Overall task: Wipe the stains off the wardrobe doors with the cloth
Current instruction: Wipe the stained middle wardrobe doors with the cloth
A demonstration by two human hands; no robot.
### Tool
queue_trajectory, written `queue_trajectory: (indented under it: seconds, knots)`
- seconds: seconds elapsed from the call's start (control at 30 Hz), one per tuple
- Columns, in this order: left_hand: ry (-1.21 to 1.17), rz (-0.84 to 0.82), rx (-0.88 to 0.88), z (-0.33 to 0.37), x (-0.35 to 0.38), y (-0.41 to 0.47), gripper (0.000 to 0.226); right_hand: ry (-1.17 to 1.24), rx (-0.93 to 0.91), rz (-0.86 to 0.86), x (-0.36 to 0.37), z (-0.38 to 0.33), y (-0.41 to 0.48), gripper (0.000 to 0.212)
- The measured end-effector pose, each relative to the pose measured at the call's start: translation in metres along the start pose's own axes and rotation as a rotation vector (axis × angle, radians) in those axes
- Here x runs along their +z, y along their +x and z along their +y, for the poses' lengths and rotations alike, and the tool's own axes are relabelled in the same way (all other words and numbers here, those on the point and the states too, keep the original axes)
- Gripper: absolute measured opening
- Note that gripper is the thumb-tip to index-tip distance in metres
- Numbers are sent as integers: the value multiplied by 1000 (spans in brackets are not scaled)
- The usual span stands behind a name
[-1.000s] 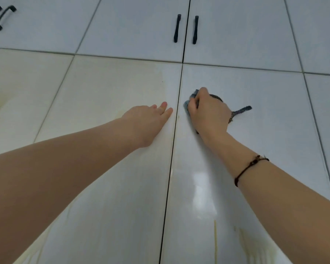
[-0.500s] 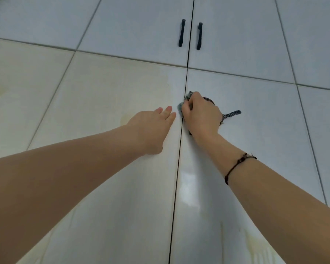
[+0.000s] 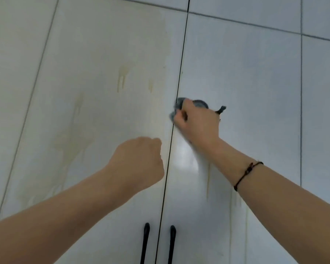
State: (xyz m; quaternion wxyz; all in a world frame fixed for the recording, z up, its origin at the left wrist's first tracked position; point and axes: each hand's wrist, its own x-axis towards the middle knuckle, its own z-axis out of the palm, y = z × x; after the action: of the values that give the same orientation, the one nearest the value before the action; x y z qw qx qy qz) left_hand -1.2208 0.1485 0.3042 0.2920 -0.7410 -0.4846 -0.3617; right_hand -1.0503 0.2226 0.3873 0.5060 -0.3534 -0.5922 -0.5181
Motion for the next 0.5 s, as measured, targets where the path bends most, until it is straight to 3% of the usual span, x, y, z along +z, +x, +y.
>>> queue_trajectory:
  seconds: [0.07,0.17,0.3,0.43,0.5]
  knots:
    - [-14,-195,-71,0,19,-27,30,-26,233,24,2,5,30,16]
    - [13,-273,-96,-1,46,-53,39,-71,243,35,11,-6,17,13]
    - [-27,-264,-148,6,72,-76,36,-53,82,11,11,-31,-71,21]
    - [27,-292,-148,15,79,-90,28,27,-284,-94,-7,-40,-167,26]
    - [48,-342,-143,17,81,-93,25,74,-420,-172,-12,-31,-167,25]
